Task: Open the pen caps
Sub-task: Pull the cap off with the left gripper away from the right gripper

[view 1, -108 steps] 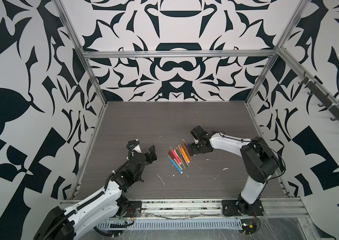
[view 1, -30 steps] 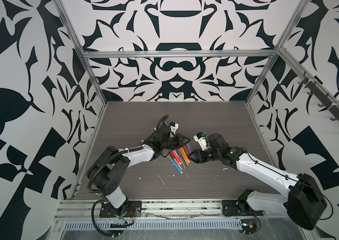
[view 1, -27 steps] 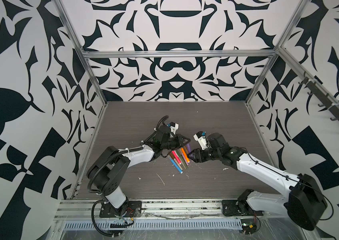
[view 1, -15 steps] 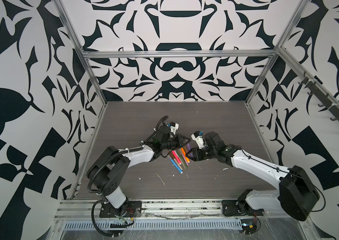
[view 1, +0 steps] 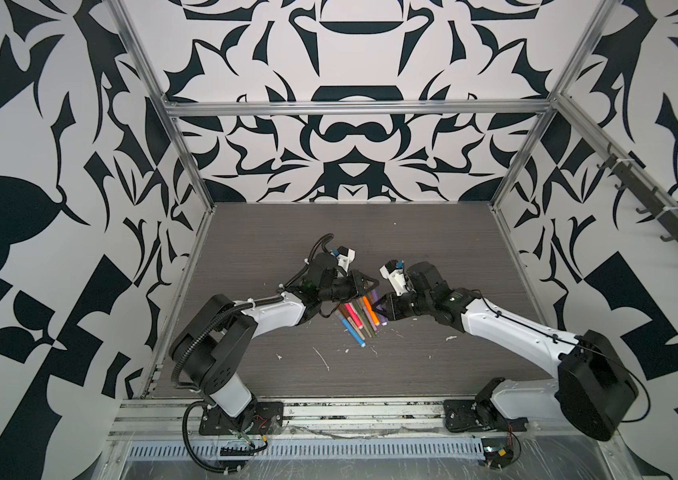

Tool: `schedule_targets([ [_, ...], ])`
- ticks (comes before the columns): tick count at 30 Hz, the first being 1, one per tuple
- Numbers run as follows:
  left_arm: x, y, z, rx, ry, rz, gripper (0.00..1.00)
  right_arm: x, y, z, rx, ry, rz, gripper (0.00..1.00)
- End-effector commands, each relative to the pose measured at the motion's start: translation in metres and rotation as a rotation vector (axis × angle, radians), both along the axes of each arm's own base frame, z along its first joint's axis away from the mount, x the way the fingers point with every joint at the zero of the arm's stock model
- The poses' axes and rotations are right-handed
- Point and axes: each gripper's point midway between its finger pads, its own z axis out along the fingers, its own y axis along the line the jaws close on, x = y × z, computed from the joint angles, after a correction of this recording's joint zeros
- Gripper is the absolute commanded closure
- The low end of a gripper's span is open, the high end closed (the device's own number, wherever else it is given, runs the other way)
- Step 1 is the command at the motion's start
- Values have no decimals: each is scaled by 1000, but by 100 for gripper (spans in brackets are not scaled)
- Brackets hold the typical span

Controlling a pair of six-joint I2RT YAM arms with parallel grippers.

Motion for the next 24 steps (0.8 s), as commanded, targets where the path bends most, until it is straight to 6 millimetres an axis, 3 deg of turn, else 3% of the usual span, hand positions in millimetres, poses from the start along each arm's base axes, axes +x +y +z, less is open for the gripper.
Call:
schedule_targets([
  [1,62,49,23,57,-80,120,100,-20,-11,-13,18,72,-46,100],
  [5,132,128,38,149,-99,290,100,-42,-19,-17,45,83,-61,100],
  [7,140,136,44,158,-105,287,100,-44,-27,-11,40,53,-80,100],
  [10,133,134,39,226,-113,268,100,-43,-35,2,22,3,-92,100],
  [13,126,140,19,270,-76,272,100,-36,-40,7,4,-26,-108,100],
  [18,113,149,-19,415,0,241,100,-18,-48,4,-58,-26,-159,100],
  [24,102,145,-62,677,74,147,100,7,-73,-9,-274,-54,-253,100],
])
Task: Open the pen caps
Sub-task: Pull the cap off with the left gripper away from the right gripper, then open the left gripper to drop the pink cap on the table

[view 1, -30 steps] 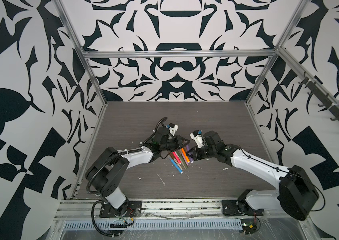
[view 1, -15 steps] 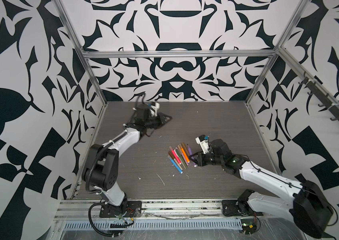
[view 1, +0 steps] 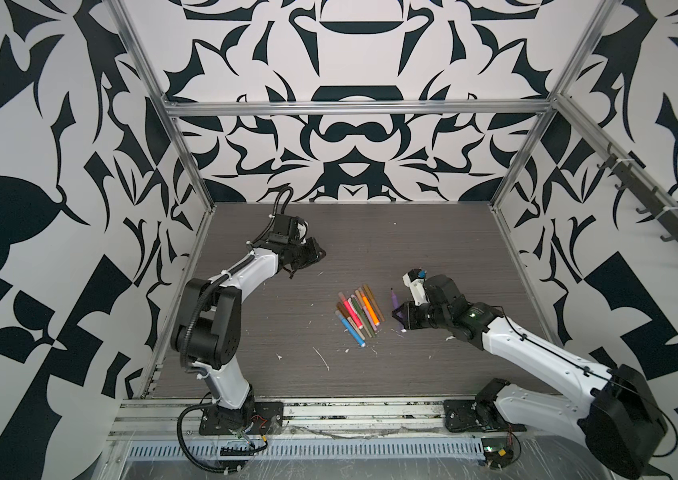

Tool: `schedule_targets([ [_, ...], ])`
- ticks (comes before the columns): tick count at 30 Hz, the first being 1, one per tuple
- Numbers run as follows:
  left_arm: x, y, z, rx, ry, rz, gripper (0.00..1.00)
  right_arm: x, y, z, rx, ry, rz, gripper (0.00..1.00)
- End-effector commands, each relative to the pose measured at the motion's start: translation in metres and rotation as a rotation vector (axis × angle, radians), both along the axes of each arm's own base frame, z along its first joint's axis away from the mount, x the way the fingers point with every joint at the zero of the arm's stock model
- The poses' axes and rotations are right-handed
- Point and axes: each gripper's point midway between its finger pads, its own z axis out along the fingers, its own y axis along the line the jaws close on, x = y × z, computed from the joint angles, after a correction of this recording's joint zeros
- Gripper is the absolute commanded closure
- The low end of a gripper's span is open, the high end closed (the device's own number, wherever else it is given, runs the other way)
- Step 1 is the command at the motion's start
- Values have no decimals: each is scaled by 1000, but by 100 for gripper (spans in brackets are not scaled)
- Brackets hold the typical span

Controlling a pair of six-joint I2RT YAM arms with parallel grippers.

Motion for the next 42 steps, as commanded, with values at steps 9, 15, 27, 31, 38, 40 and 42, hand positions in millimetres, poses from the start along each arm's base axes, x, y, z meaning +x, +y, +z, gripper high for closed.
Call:
schedule_targets([
  [9,-8,-12,-67,382,188,-92,100,29,-17,2,-157,-62,-68,100],
  [15,-2,-23,-90,480,261,-110,100,24,-23,-8,-164,-53,-76,100],
  [27,1,-24,-96,533,256,-105,76,20,-27,-14,-171,-52,-71,100],
  [31,0,-25,-96,534,257,-107,70,21,-27,-14,-171,-52,-71,100],
  [38,0,-27,-94,533,251,-110,66,21,-28,-15,-170,-48,-70,100],
  [40,1,-28,-92,534,245,-110,66,20,-27,-15,-170,-47,-69,100],
  [42,3,-29,-88,541,228,-109,66,22,-28,-14,-172,-48,-70,100],
])
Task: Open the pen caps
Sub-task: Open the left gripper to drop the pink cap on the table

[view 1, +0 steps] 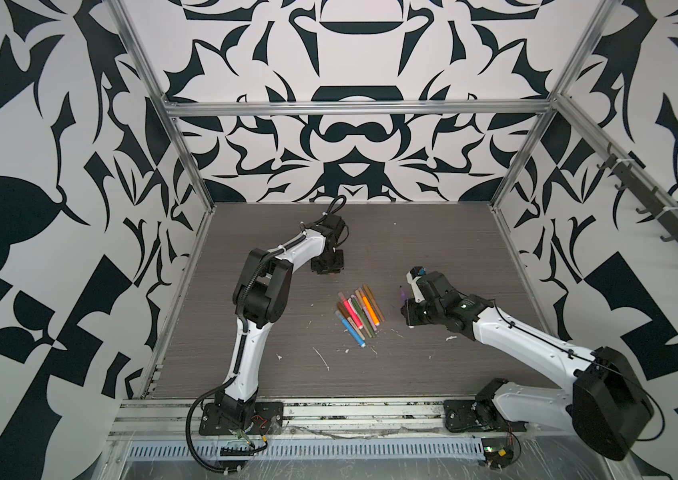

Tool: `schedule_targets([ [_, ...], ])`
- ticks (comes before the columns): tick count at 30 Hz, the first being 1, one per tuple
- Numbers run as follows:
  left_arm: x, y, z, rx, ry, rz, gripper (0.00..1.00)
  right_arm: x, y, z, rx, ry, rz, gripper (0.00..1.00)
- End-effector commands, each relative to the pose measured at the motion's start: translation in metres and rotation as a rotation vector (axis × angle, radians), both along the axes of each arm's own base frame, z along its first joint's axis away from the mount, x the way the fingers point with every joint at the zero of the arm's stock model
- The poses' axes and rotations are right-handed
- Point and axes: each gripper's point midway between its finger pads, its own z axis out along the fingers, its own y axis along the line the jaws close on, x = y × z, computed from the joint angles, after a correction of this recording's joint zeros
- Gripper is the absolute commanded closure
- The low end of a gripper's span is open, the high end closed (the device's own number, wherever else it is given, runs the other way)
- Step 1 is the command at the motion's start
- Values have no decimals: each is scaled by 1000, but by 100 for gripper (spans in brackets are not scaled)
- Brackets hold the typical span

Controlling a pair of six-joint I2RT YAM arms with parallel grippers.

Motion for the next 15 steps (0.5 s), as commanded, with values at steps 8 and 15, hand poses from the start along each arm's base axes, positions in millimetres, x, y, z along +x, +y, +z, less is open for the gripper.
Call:
schedule_targets([
  [8,-14,-3,35,-34,-31,-37,66,23,5,15,3,-19,19,100],
  [15,-43,3,82,-255,-170,-38,64,77,17,14,-26,6,20,100],
])
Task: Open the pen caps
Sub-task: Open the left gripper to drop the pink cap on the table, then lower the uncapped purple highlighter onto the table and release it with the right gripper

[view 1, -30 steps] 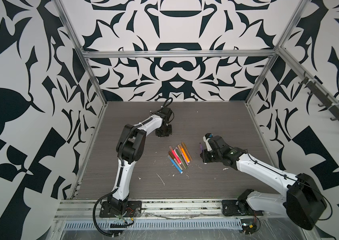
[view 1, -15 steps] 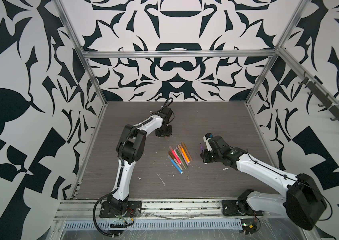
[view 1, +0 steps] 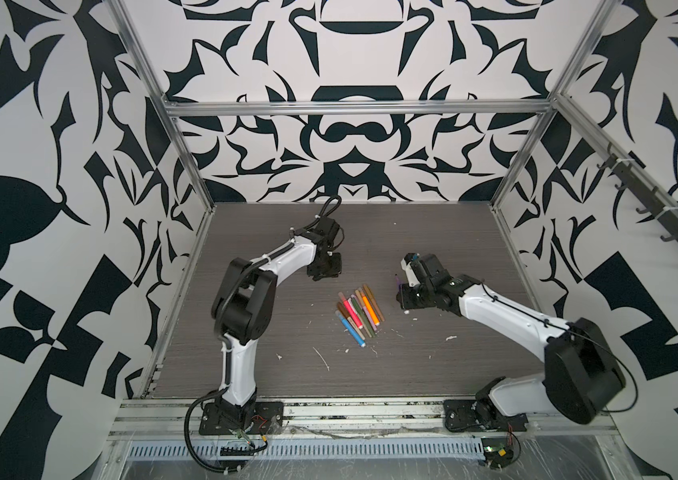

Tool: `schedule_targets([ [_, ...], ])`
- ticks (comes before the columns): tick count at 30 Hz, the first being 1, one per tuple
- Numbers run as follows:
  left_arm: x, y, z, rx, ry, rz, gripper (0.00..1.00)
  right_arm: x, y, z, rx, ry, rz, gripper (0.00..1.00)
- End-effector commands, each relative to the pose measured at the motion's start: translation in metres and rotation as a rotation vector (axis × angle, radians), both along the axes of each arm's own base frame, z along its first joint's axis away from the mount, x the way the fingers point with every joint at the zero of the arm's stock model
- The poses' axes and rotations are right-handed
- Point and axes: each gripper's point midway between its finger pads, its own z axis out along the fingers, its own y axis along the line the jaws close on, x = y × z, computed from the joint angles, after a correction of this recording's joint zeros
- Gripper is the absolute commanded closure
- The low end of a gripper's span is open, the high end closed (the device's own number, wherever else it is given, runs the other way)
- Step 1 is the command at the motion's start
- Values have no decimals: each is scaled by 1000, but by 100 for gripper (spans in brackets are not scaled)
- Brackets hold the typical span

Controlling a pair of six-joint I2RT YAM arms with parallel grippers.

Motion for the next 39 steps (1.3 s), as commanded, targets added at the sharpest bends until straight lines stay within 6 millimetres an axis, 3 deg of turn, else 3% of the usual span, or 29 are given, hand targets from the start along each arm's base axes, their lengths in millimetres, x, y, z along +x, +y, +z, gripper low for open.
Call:
schedule_targets([
  [1,-7,2,36,-117,-102,4,63,31,7,9,-19,-33,15,100],
  [4,-25,32,35,-33,-117,44,60,58,8,3,-81,-38,-12,100],
  [8,-54,77,11,188,-31,84,62,92,8,-10,-188,-26,-33,100],
  [10,-63,90,0,257,4,89,64,104,7,-17,-236,-11,-44,100],
  [16,-79,96,-22,282,42,76,65,127,12,-28,-288,0,-57,100],
  [25,-88,92,-50,331,92,34,60,137,19,-36,-288,11,-44,100],
  [39,-93,92,-67,358,127,16,59,147,20,-51,-294,33,-41,100],
])
